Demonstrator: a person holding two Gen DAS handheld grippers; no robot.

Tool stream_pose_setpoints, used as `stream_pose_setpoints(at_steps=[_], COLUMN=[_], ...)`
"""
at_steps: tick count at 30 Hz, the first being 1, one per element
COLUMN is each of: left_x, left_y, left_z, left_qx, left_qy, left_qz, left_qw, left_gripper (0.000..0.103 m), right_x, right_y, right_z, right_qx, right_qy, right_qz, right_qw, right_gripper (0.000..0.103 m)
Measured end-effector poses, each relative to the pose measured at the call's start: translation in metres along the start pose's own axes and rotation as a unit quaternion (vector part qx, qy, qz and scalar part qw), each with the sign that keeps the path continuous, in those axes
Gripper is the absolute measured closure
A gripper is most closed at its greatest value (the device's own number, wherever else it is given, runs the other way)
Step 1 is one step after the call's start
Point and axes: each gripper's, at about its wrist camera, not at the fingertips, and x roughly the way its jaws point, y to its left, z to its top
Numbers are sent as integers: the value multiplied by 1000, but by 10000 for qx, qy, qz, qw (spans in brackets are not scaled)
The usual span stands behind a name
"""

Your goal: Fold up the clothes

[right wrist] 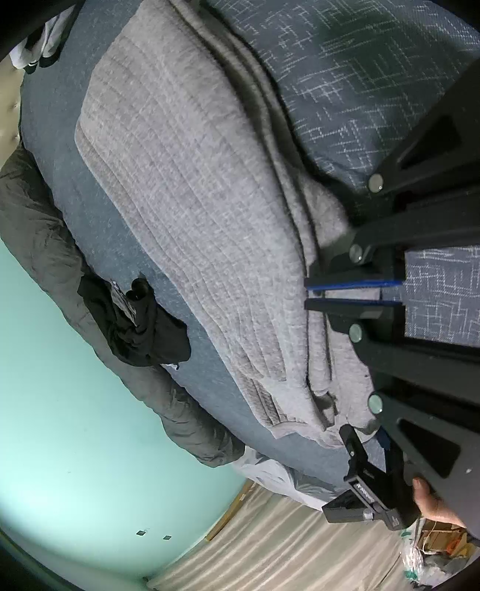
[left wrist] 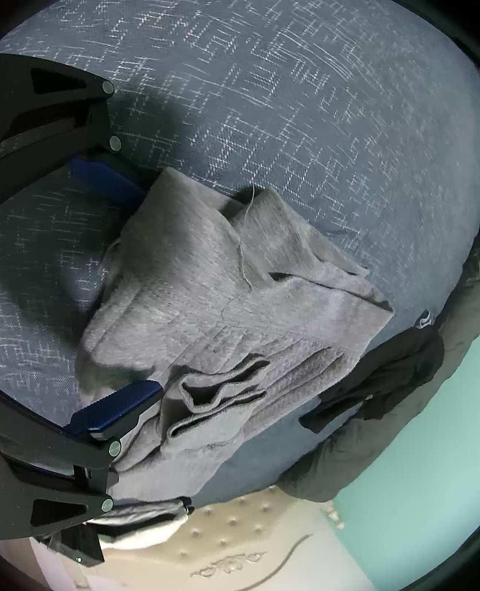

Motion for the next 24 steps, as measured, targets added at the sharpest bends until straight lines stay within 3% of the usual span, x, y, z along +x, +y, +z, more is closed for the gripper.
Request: stream_pose_setpoints(at_steps=[18, 24], left_x=[10, 9], left_y=[-10, -17], left_z=[-1, -3], left_qx=[231, 425], left_qy=[-137, -263], left_qz=[270, 523], left_qw=[9993, 9974], left_gripper=[3, 12], right_x=[-4, -6], right_y=[-5, -8], right_z=[2, 3], right_qx=[177, 239], right_qy=[-7, -12], right_qz=[69, 80], right_qw=[9998, 9997], right_gripper=[98, 98])
